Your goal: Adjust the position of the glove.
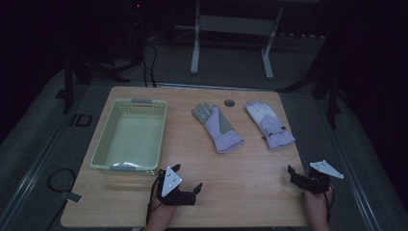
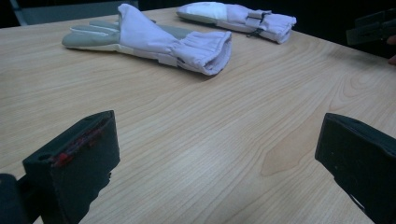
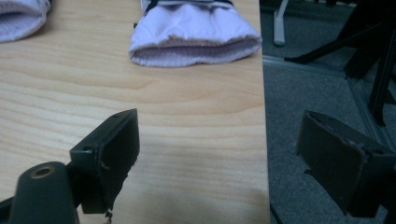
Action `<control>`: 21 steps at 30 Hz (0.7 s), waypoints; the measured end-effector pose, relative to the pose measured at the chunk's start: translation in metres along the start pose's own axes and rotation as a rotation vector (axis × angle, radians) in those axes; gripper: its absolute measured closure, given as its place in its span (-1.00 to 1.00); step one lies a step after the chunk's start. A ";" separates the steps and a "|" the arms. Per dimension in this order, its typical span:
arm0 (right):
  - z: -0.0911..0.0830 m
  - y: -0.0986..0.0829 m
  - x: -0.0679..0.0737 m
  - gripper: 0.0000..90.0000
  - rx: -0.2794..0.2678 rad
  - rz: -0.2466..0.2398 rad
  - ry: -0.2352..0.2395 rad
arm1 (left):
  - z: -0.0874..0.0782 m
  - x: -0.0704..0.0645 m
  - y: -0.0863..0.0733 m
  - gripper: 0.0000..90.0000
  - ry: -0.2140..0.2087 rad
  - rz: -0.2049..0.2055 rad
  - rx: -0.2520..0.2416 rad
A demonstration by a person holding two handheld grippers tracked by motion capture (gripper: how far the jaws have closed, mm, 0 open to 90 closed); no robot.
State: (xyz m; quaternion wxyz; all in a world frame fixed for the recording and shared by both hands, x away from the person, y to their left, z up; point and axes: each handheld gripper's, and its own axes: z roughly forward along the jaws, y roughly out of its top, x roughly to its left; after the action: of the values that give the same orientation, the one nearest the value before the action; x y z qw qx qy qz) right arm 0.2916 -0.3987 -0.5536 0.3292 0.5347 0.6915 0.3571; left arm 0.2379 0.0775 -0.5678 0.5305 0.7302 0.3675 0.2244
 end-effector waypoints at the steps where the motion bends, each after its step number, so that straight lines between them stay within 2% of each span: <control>1: 0.000 0.000 0.000 -0.71 0.008 0.000 0.008 | 0.000 0.000 0.000 -1.00 0.001 0.001 -0.002; 5: 0.000 0.000 0.001 -0.71 0.022 0.001 0.022 | 0.000 -0.001 0.000 -1.00 0.000 0.008 -0.003; 7: -0.001 -0.001 0.002 -0.72 0.019 0.011 0.055 | 0.000 -0.001 0.000 -1.00 -0.003 0.007 -0.005; 12: -0.002 0.003 0.003 -0.73 0.040 0.000 0.079 | 0.000 -0.001 0.000 -1.00 -0.003 0.014 0.000; 15: -0.002 0.011 0.001 -0.75 0.062 0.020 0.111 | 0.000 -0.001 0.000 -1.00 -0.004 0.015 0.000; 19: -0.005 0.025 0.001 -0.70 0.072 0.003 0.084 | 0.000 -0.001 0.000 -1.00 -0.004 0.015 -0.003; 20: -0.005 0.029 0.000 -0.68 0.085 0.012 0.091 | 0.000 -0.002 0.000 -1.00 -0.004 0.017 -0.005; 21: -0.004 0.034 -0.002 -0.68 0.116 0.022 0.123 | 0.000 -0.002 0.000 -1.00 -0.003 0.020 -0.006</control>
State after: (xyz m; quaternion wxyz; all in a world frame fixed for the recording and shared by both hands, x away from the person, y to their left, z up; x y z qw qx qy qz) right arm 0.3058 -0.3956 -0.5229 0.2507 0.5377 0.7240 0.3520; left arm 0.2362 0.0761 -0.5678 0.5308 0.7327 0.3586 0.2299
